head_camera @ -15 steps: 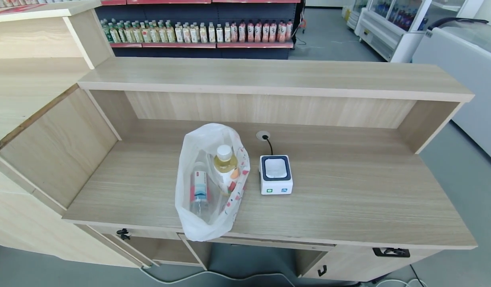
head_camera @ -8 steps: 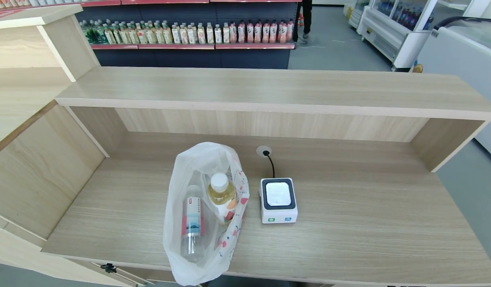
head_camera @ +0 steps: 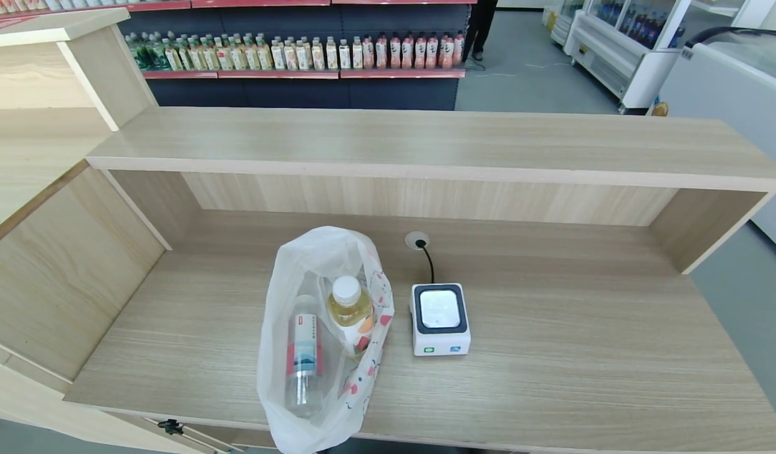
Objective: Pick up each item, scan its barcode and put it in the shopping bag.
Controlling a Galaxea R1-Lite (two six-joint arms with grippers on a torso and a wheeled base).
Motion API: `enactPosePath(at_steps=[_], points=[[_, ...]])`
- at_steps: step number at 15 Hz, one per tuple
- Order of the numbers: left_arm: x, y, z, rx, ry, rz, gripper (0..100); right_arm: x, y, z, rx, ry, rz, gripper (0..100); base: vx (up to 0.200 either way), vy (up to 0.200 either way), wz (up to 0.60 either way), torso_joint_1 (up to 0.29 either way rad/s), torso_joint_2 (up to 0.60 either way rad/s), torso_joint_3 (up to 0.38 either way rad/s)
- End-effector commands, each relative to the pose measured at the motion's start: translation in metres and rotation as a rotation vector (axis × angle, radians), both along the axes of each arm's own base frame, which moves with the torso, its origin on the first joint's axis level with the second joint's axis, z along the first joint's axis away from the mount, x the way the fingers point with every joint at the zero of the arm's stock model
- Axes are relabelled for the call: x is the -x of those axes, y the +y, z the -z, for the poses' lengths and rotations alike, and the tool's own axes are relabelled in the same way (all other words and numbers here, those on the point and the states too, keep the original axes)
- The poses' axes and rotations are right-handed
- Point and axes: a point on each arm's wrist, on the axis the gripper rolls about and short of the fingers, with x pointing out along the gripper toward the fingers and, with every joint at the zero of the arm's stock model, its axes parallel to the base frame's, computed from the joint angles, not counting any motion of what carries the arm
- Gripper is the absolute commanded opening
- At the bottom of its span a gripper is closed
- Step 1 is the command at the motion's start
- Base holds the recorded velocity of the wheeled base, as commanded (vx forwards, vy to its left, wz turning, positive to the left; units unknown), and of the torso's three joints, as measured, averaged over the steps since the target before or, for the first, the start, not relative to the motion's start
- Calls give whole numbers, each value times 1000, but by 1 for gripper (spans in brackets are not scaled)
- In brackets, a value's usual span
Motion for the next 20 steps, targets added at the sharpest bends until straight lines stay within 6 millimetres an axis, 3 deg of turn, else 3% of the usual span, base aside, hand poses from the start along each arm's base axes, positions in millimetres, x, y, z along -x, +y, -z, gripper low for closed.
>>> enactPosePath(at_steps=[1,5,8,12,15,20], points=[[0,0,0,0,0,0,100,2,0,1,1,-19,-4,100,0,0,0,0,0,0],[0,0,0,0,0,0,100,0,-1,1,17,-50,14,100,0,0,0,0,0,0],[0,0,0,0,0,0,100,0,-4,1,-74,-57,177,100,0,0,0,0,0,0],[0,0,0,0,0,0,100,-1,-2,2,-73,-52,82,100,0,0,0,0,0,0],[0,0,0,0,0,0,100,0,-5,2,-113,-47,217,100,0,0,0,0,0,0],[0,0,0,1,0,0,100,-2,-5,6,-114,-17,197,100,0,0,0,0,0,0]])
